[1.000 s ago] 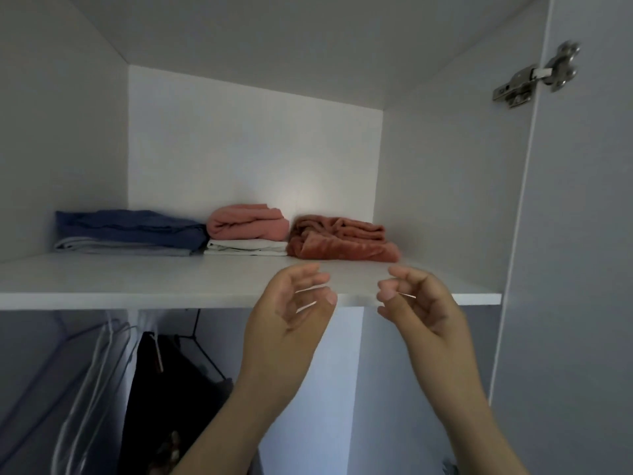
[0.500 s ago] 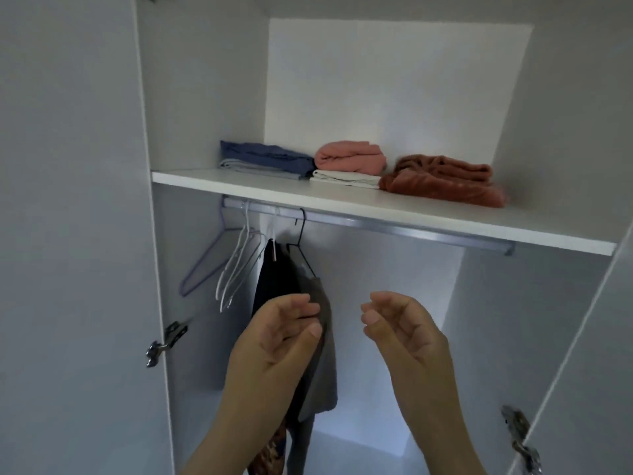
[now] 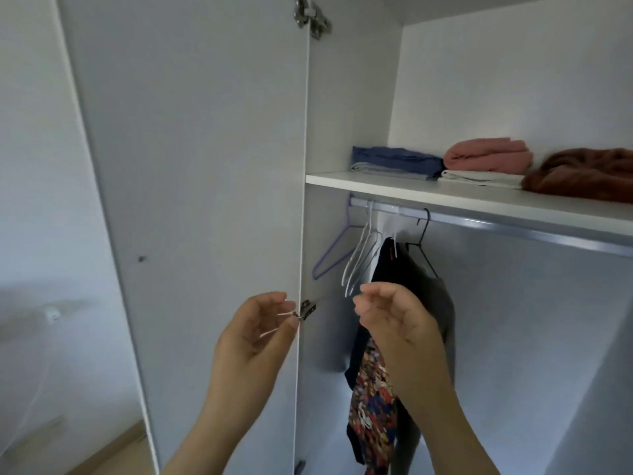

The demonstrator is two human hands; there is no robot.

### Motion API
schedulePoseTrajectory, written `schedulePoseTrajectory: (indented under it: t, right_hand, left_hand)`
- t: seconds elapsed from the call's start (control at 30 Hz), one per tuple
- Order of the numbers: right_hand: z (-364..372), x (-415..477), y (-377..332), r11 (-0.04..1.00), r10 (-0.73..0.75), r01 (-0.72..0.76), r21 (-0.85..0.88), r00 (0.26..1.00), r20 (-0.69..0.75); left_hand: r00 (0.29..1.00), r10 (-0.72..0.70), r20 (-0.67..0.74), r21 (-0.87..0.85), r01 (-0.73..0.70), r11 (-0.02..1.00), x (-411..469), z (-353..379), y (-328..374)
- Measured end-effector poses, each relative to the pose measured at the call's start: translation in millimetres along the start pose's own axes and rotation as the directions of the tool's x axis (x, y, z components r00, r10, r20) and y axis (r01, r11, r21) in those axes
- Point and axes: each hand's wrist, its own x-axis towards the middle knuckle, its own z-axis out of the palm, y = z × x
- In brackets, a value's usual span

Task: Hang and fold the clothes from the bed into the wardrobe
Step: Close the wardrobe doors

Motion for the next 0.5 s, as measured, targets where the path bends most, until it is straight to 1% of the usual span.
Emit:
schedulePoseTrajectory:
  t: [0.13, 0.2, 0.4, 0.5]
  right_hand:
    - [56.5, 3.1, -6.0, 0.996, -0.005, -0.003, 0.090, 0.996, 0.093]
    - [81.6, 5.6, -9.5, 0.994, -0.020, 0.004, 0.113, 0.990, 0.137]
    - [139.4, 18.3, -15.7, 0.991, -0.056, 0.031, 0.131, 0.979, 0.194]
    - [159.3, 23.7, -13.2, 0.993, -0.054, 0.032, 0.115, 0.979, 0.198]
  left_hand:
    - [0.982, 0.012, -0.187, 0.106, 0.008, 0.994, 13.0, -68.7, 2.8]
    - [0.969, 0.009, -0.247, 0.143, 0.027, 0.989, 17.8, -96.8, 2.4]
    - [0.916, 0.034, -0.399, 0.204, 0.052, 0.978, 38.4, -154.8, -5.8]
    - [0.913, 0.052, -0.405, 0.280, 0.070, 0.957, 55.2, -172.8, -13.9]
